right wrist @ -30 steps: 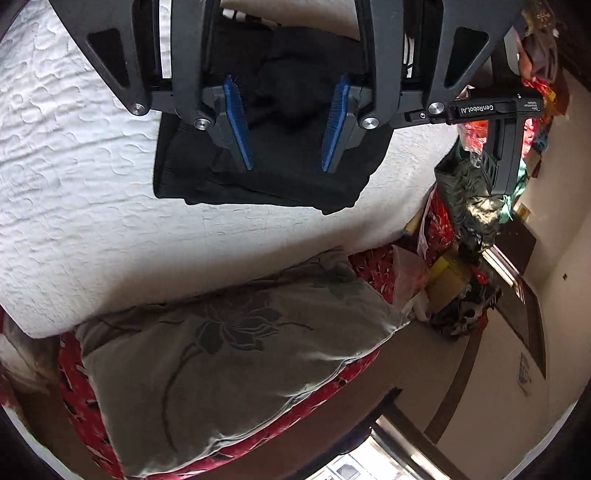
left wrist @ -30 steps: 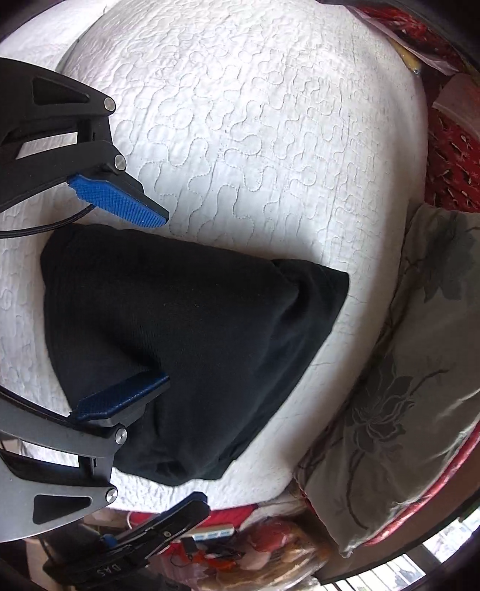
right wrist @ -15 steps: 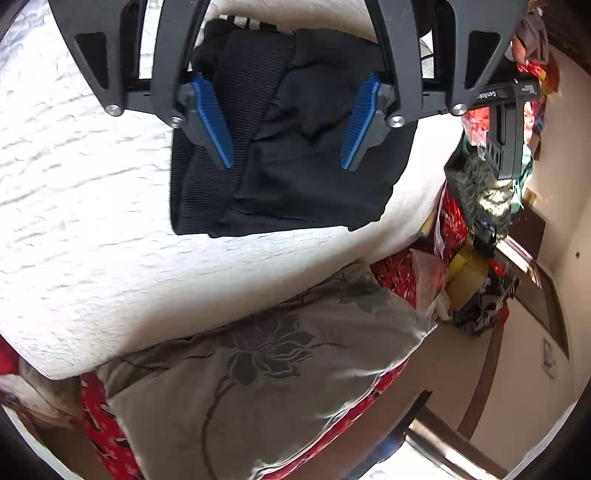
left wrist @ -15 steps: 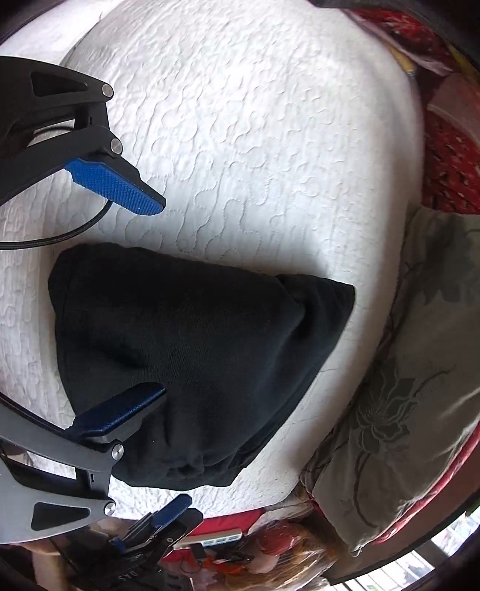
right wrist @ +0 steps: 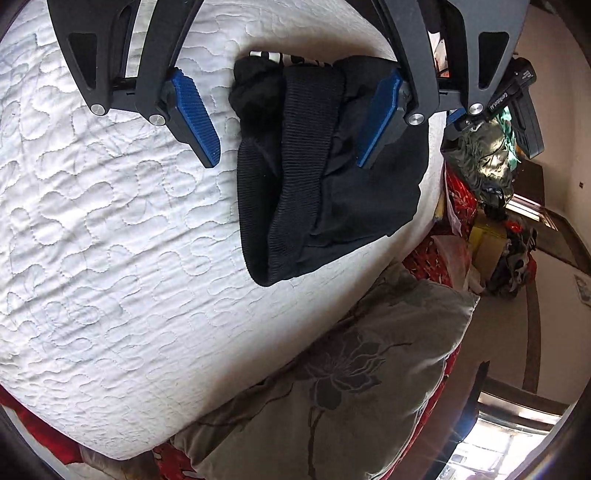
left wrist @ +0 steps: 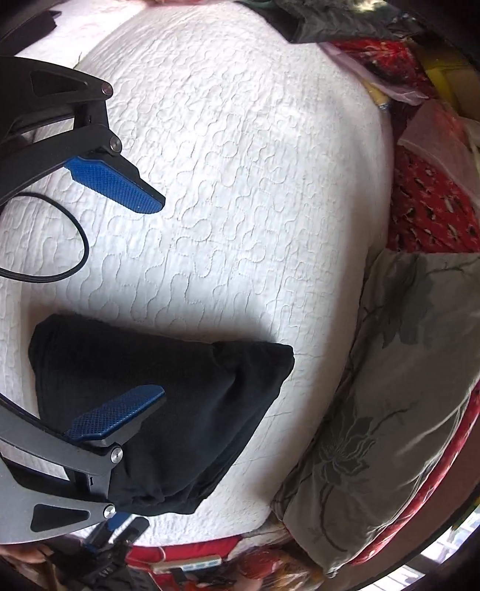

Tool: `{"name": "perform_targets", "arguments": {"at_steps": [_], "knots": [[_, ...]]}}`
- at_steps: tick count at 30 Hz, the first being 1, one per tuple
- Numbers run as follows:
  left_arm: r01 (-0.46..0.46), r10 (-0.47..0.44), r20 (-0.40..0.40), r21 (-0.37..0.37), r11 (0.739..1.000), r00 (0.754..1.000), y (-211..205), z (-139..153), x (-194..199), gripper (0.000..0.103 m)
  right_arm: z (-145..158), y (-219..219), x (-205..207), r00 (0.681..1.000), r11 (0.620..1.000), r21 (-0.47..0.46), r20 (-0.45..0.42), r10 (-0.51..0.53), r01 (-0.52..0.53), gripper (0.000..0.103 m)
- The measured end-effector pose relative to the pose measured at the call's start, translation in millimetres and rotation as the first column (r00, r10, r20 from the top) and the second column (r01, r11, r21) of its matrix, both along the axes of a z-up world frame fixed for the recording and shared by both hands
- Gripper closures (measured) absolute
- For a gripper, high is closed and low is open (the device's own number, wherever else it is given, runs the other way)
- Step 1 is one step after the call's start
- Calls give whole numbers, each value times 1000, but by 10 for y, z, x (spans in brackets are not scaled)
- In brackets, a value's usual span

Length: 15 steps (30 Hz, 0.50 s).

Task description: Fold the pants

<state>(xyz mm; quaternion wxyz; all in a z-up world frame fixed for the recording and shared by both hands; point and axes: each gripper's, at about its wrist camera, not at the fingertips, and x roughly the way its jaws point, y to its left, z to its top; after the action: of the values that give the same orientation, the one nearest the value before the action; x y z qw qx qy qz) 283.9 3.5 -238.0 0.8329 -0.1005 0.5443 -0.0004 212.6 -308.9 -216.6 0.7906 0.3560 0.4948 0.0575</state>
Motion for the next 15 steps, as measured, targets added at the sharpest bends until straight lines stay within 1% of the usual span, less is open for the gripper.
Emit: {"name": "perform_targets", "arguments": {"at_steps": [1, 2, 4, 6, 7, 8, 10, 11, 12, 13, 15], "knots": [[-5, 4, -34, -34, 999, 999, 42, -65, 69, 8, -34, 19, 29, 1000, 1000, 3, -7, 0, 0, 24], [-7, 4, -57, -51, 999, 998, 65, -124, 126, 8, -75, 31, 65, 1000, 1000, 6, -17, -2, 2, 23], [-9, 4, -77, -71, 997, 997, 59, -229, 204, 8, -166, 42, 116, 999, 1000, 20, -39, -6, 7, 22], [13, -27, -102, -131, 991, 994, 10, -337, 258, 8, -256, 58, 162, 999, 999, 53, -52, -8, 11, 22], [21, -40, -110, -170, 985, 993, -17, -392, 273, 7, -299, 72, 180, 998, 997, 72, -57, -8, 13, 22], [19, -41, -110, -190, 982, 993, -28, -432, 293, 6, -341, 73, 181, 998, 996, 88, -59, -9, 14, 20], [6, -24, -92, -196, 981, 995, 2, -487, 352, 1, -414, 108, 216, 999, 993, 115, -54, -3, 9, 17], [5, -25, -91, -214, 977, 996, 47, -518, 386, 1, -427, 122, 222, 999, 993, 116, -44, -4, 9, 14], [3, -30, -103, -246, 969, 994, 78, -571, 411, 1, -431, 135, 233, 1000, 992, 122, -31, -2, 5, 12], [-11, -25, -124, -285, 958, 992, 127, -616, 433, 1, -432, 151, 250, 1000, 991, 135, -19, 7, -4, 7], [-45, -12, -156, -354, 934, 988, 276, -710, 430, 1, -435, 187, 288, 1000, 988, 154, -2, 30, -29, 6]]}}
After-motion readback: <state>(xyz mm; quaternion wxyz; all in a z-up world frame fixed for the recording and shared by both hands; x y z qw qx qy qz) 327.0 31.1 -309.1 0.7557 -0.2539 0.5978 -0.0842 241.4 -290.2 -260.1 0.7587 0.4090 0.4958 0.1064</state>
